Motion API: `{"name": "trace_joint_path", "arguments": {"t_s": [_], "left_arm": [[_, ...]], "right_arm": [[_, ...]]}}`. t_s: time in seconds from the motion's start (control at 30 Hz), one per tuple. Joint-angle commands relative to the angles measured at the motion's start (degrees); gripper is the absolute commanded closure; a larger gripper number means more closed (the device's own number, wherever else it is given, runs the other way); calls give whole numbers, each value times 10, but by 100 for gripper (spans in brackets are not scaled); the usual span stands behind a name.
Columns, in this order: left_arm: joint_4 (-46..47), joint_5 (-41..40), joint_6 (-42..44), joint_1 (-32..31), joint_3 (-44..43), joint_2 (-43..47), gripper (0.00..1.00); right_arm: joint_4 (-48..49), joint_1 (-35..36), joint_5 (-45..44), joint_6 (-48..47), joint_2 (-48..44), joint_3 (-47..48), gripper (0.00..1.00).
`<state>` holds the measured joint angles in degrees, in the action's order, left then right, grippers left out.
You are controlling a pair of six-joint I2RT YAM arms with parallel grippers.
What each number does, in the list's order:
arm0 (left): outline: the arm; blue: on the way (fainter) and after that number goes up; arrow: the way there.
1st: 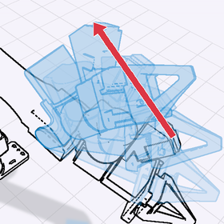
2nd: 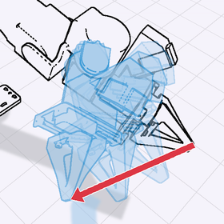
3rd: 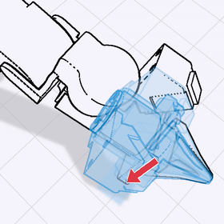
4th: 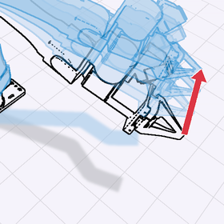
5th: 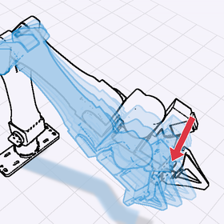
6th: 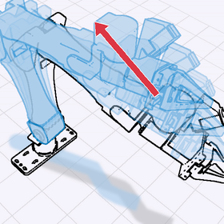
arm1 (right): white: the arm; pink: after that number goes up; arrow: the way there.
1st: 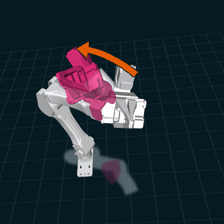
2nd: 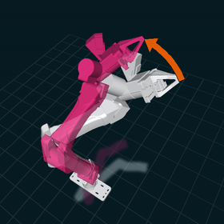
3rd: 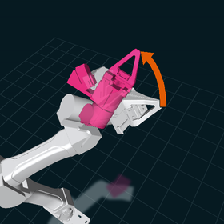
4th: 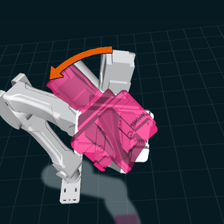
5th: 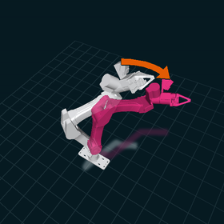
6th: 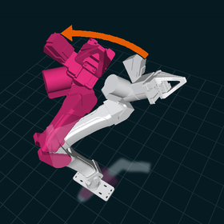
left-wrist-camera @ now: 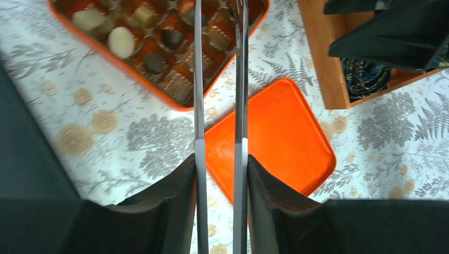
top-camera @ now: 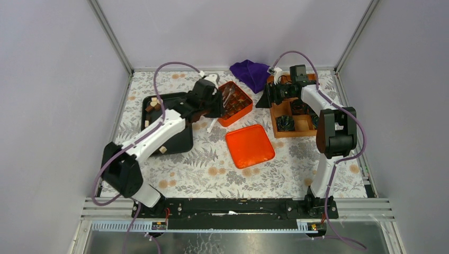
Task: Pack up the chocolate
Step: Place the fake chocolate in the packing box, then pick up the fake chocolate from the plate.
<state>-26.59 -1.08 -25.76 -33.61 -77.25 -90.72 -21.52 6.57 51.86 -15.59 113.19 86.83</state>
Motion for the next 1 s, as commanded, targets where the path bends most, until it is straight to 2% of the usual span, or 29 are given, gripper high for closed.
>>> {"name": "trace_joint_path", "arguments": {"t_s": [0.0, 0.2, 0.4, 0.57, 0.73, 0.97], "left_arm": [[13, -49, -1, 34, 59, 75, 59], [-17, -47, -10, 132, 157, 178, 59], [-85, -16, 16, 260, 191, 217, 58], [-123, 27, 55, 333, 173, 191, 58], [-171, 70, 86, 395, 134, 109, 58], [-178, 90, 107, 438, 86, 41, 58]], "right_arm": [[12, -3, 24, 4, -27, 7, 19], [16, -3, 27, 8, -26, 6, 19], [21, -3, 32, 14, -25, 5, 19], [23, -3, 34, 17, -25, 4, 19], [23, -3, 33, 18, -27, 2, 19], [24, -3, 32, 16, -27, 1, 19]]}}
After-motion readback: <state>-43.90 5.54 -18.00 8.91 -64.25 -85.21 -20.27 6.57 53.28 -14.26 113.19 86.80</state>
